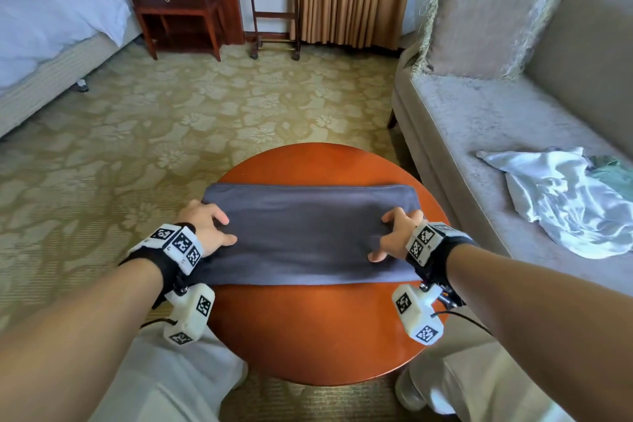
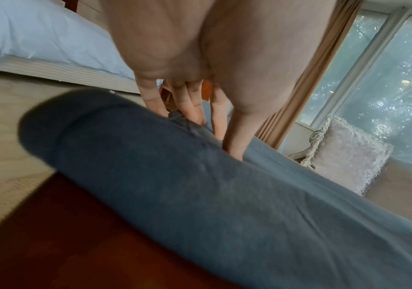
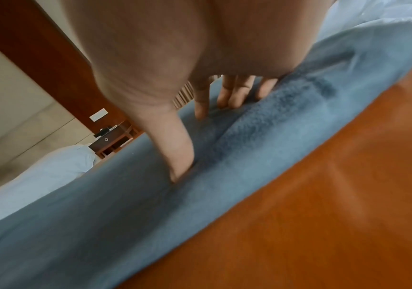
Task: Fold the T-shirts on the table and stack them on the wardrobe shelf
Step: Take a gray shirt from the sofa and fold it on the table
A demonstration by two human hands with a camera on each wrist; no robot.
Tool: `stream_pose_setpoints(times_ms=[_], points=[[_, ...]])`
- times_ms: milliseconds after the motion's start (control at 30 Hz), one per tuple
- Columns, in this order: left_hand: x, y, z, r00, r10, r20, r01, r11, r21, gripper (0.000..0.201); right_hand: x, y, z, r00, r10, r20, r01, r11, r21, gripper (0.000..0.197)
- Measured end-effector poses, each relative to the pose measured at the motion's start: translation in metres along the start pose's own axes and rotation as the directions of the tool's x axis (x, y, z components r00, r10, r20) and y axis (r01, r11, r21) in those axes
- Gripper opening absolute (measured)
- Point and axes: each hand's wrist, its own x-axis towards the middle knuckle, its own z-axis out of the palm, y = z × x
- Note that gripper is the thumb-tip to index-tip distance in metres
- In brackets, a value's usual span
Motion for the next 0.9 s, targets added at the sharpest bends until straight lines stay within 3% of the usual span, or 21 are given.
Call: stream_pose_setpoints(times_ms=[167, 267, 400, 533, 633, 800, 900], points=[[0.005, 0.006, -0.008, 0.989, -0.127, 0.078, 0.131, 0.99, -0.05, 0.045, 0.012, -0.007, -0.001, 0.994, -0.073, -0.08, 0.07, 0.997, -0.042, 0.084], [0.009, 0.007, -0.011, 0.972, -0.204, 0.117, 0.212, 0.975, -0.067, 0.06, 0.015, -0.012, -0.004, 0.985, -0.001, -0.174, 0.004, 1.0, 0.013, 0.076], [0.007, 0.012, -0.02, 0.972, -0.221, 0.076, 0.224, 0.974, -0.029, 0.055, 0.007, -0.021, -0.008, 0.94, 0.123, -0.319, -0.093, 0.99, 0.107, 0.07], [0.003, 0.016, -0.022, 0.99, -0.076, -0.12, 0.085, 0.994, 0.07, 0.064, 0.002, -0.031, -0.004, 0.987, 0.046, -0.152, -0.03, 0.993, 0.111, 0.086], [0.001, 0.013, -0.015, 0.999, 0.017, -0.044, -0.009, 0.983, 0.185, 0.089, -0.005, -0.034, 0.004, 0.999, -0.008, -0.036, 0.009, 1.0, 0.018, 0.097], [-0.001, 0.015, -0.008, 0.996, 0.059, 0.066, -0.074, 0.966, 0.246, 0.08, -0.009, -0.031, 0.006, 0.992, -0.093, -0.084, 0.085, 0.991, -0.099, 0.087], [-0.009, 0.019, -0.011, 0.992, 0.021, 0.124, -0.054, 0.963, 0.264, 0.088, -0.005, -0.03, 0.003, 0.99, -0.099, -0.098, 0.084, 0.985, -0.151, 0.079]])
